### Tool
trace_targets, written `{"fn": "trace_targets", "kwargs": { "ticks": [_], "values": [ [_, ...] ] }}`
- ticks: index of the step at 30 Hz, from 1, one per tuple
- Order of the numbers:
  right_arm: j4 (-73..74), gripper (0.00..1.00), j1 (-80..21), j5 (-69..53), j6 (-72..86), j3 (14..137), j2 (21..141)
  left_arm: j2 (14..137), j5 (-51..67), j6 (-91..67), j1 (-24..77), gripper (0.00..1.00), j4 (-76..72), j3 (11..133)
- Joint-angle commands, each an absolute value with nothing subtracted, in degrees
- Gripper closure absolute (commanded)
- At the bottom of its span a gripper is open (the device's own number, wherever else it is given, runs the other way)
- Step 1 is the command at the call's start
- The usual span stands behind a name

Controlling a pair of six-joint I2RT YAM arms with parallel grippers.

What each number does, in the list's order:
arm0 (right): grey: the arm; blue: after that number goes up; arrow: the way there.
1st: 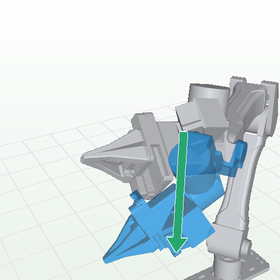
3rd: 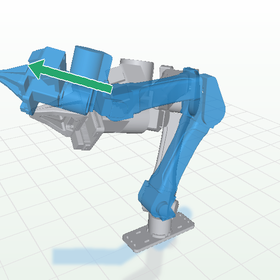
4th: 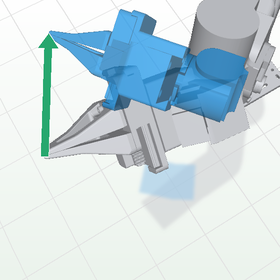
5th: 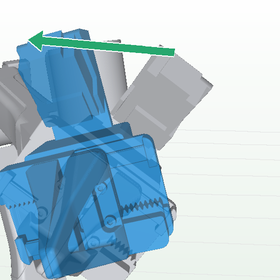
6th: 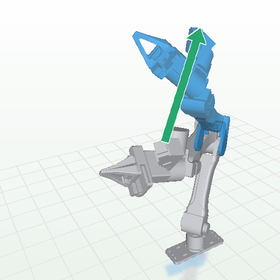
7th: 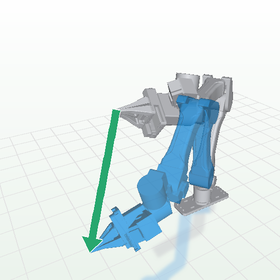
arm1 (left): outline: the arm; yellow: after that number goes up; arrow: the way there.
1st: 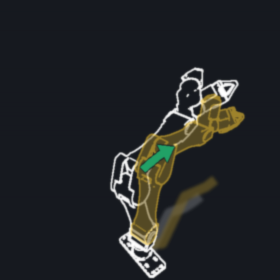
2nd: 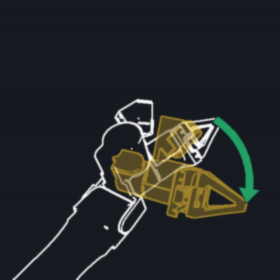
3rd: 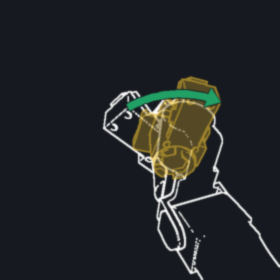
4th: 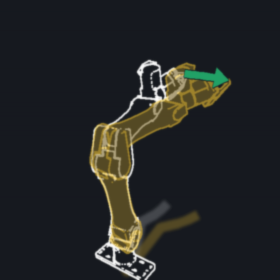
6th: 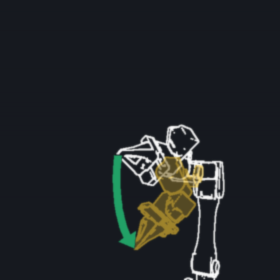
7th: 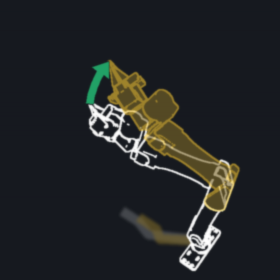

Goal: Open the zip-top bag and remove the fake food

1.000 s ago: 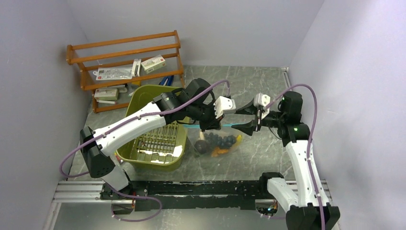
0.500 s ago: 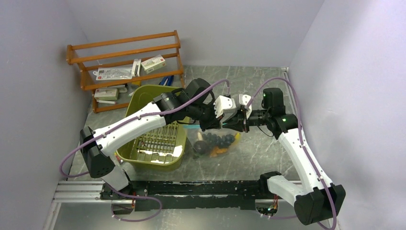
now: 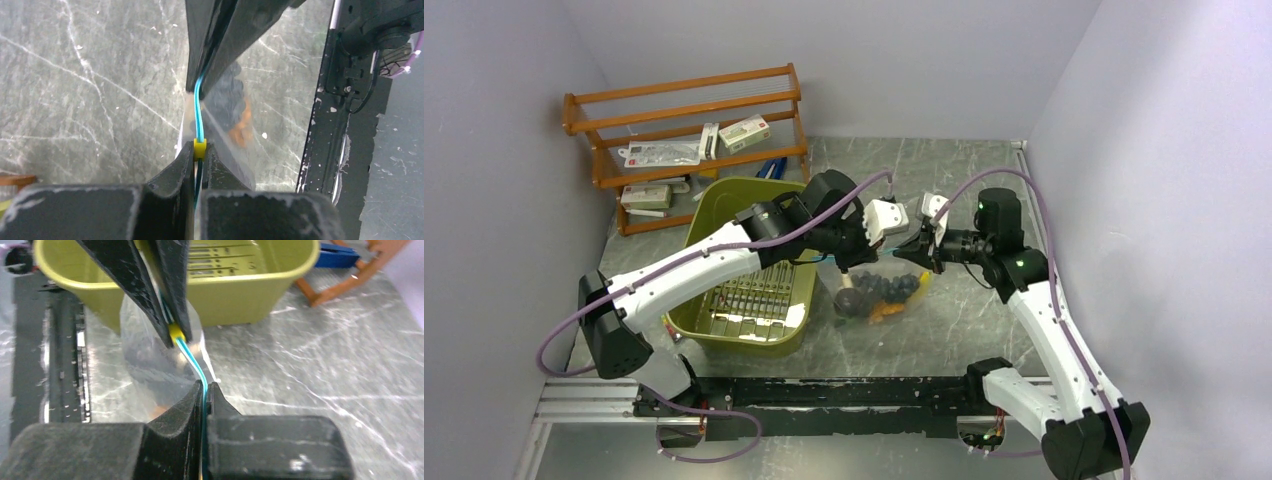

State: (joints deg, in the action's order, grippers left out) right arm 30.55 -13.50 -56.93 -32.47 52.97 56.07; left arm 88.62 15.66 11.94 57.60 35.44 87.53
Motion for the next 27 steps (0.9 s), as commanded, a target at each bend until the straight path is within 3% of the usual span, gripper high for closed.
{"fn": "trace_targets", "kwargs": {
  "ticks": [1,15,27],
  "values": [
    [21.3,1.0,-12.2,-39.0,-26.5,50.8,51.2,83.9,11.4,10.9,58.0,0.93,36.5,85.3],
    [13.8,1.0,-11.7,-25.1,-22.4,48.0,44.7,80.0,7.9,10.3,57.8,0.92,35.1,80.6],
    [13.2,1.0,-11.7,-23.5,-22.3,46.8,42.6,79.6,6.8,9.8,57.8,0.89,34.9,80.3]
  ]
}}
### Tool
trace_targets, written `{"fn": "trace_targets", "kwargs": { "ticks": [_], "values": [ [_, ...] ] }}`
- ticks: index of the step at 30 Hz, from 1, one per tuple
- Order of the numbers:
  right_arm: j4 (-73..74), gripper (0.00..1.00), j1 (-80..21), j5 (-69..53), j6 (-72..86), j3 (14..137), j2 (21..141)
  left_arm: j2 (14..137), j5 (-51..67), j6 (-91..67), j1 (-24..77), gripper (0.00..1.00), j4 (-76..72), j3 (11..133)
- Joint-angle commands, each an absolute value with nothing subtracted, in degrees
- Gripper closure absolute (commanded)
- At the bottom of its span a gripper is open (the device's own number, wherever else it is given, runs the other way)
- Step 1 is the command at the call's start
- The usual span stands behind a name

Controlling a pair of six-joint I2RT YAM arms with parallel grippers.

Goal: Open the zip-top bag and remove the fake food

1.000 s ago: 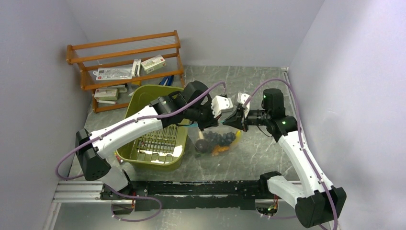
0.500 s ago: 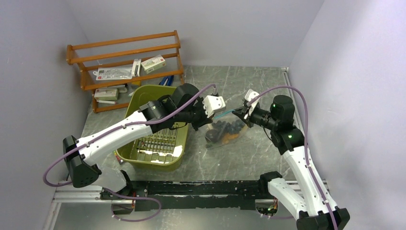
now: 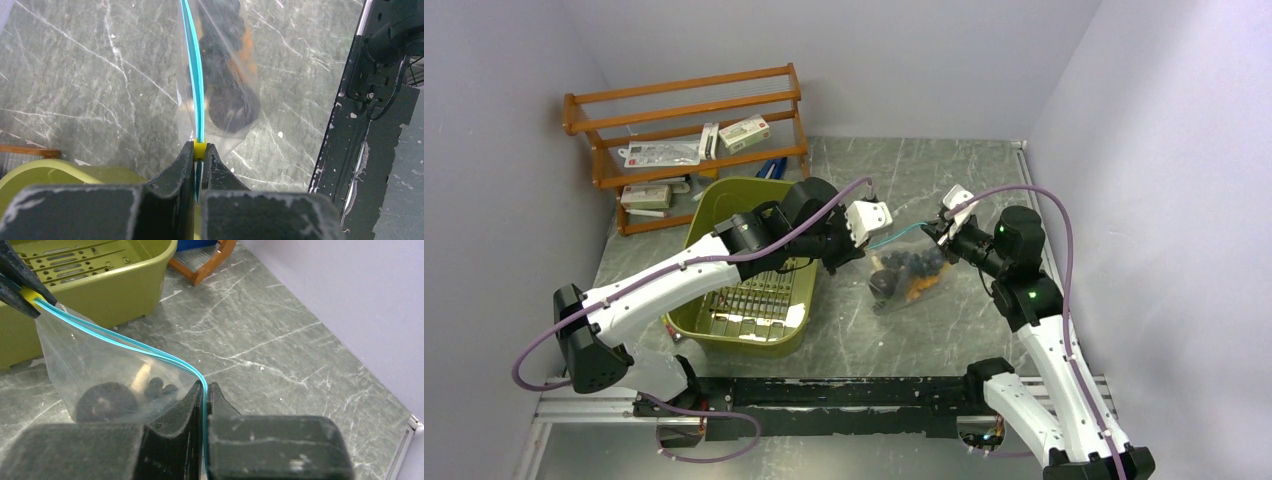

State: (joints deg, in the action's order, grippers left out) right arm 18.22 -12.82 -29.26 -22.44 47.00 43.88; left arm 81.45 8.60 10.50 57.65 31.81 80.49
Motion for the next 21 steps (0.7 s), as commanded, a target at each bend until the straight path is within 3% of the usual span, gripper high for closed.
{"fn": "trace_targets", "kwargs": {
  "ticks": [1,7,9,13,14,15,21],
  "values": [
    [12.8,1.0,-11.7,-22.9,-22.2,46.6,42.3,79.6,6.5,9.8,57.8,0.89,35.0,80.4],
    [10.6,1.0,-11.7,-15.5,-20.1,45.7,41.8,79.0,3.6,8.7,57.7,0.87,34.6,80.1],
    [10.2,1.0,-11.7,-15.0,-20.0,45.3,41.9,79.0,2.2,8.1,57.6,0.82,34.2,80.0],
    [10.4,1.0,-11.6,-17.3,-20.1,45.4,42.9,79.5,1.7,5.2,57.3,0.43,31.1,79.8],
    [10.6,1.0,-11.7,-17.2,-19.7,45.8,43.2,79.6,1.4,4.0,57.3,0.06,29.8,79.7],
    [10.9,1.0,-11.7,-17.0,-19.4,46.3,43.5,79.8,0.1,2.3,57.1,0.0,28.7,79.7],
    [16.8,1.0,-11.7,-19.6,-16.6,50.8,44.5,78.7,-2.3,-17.9,54.6,0.01,19.4,78.8]
  ]
}}
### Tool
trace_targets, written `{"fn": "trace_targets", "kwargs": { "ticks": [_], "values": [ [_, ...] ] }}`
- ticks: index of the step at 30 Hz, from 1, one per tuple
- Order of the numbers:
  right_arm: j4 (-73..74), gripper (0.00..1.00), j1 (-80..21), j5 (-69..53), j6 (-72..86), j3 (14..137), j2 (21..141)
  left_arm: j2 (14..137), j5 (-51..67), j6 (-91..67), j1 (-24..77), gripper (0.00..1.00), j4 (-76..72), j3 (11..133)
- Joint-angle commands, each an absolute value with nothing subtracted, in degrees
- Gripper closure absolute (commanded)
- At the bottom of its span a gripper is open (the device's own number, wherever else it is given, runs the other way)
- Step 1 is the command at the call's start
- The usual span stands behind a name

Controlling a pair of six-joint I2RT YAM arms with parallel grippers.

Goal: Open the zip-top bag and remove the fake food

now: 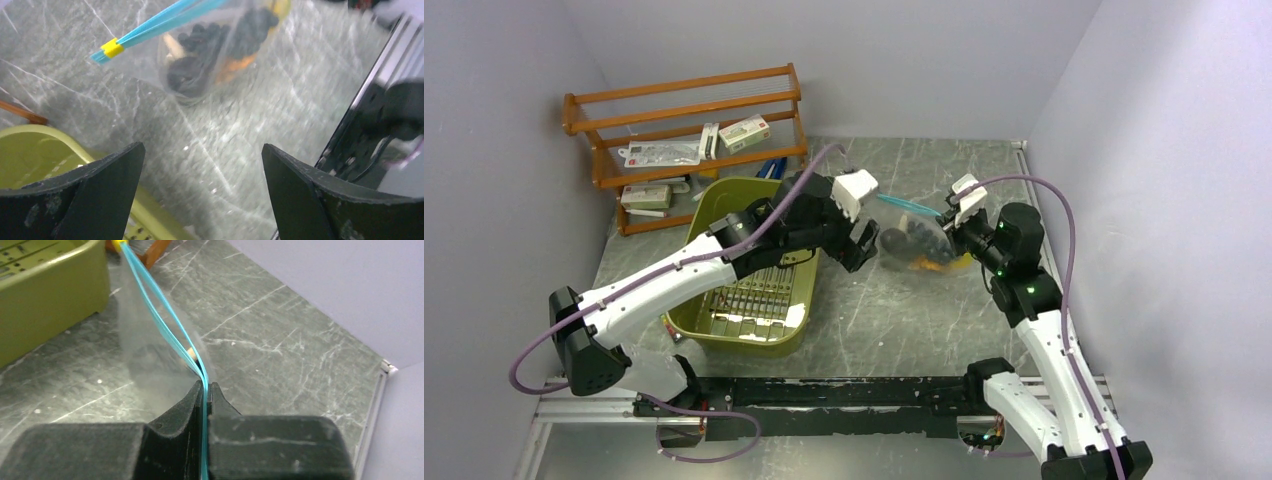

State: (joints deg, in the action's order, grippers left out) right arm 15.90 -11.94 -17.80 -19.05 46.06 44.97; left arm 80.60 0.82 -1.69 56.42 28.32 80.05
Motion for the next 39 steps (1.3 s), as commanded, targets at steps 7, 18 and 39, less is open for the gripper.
{"fn": "trace_targets", "kwargs": {
  "ticks": [7,18,39],
  "values": [
    [22.7,1.0,-11.7,-29.7,-6.8,43.4,39.0,78.5,9.9,-49.2,51.2,0.07,4.0,67.1],
    [20.2,1.0,-12.4,-36.6,2.6,35.9,33.3,81.3,10.1,-62.5,52.4,0.19,-3.9,59.9],
    [20.1,1.0,-12.5,-39.2,2.0,35.1,33.6,82.8,6.9,-62.5,54.3,0.56,-0.8,61.6]
  ]
}}
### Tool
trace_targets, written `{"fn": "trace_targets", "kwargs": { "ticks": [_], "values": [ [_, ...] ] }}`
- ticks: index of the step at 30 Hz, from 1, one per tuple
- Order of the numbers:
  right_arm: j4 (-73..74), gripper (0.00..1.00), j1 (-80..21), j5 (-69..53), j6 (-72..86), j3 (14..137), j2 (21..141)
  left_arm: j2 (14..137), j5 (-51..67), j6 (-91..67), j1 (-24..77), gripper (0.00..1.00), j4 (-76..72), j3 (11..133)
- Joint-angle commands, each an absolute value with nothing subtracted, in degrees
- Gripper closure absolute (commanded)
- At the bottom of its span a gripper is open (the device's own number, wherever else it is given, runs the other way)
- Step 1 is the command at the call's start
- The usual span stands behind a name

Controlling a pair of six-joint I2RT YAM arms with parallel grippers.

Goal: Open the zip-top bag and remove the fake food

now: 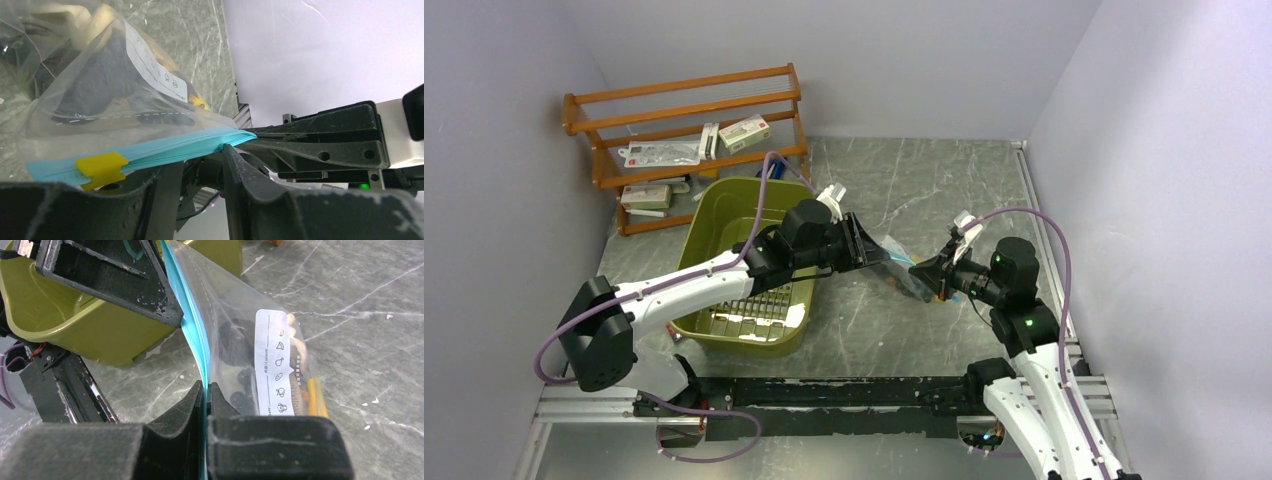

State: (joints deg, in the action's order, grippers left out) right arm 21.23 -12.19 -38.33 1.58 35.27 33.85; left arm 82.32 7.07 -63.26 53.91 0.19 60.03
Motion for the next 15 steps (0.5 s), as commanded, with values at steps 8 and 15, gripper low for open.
{"fn": "trace_targets", "kwargs": {
  "ticks": [8,15],
  "values": [
    [19.9,1.0,-12.5,-43.2,1.0,34.8,33.0,82.0,5.9,-62.2,54.4,0.7,-0.7,60.6],
    [20.5,0.99,-12.5,-49.3,-0.4,34.7,32.4,82.4,6.0,-62.5,54.3,0.6,-3.1,60.6]
  ]
}}
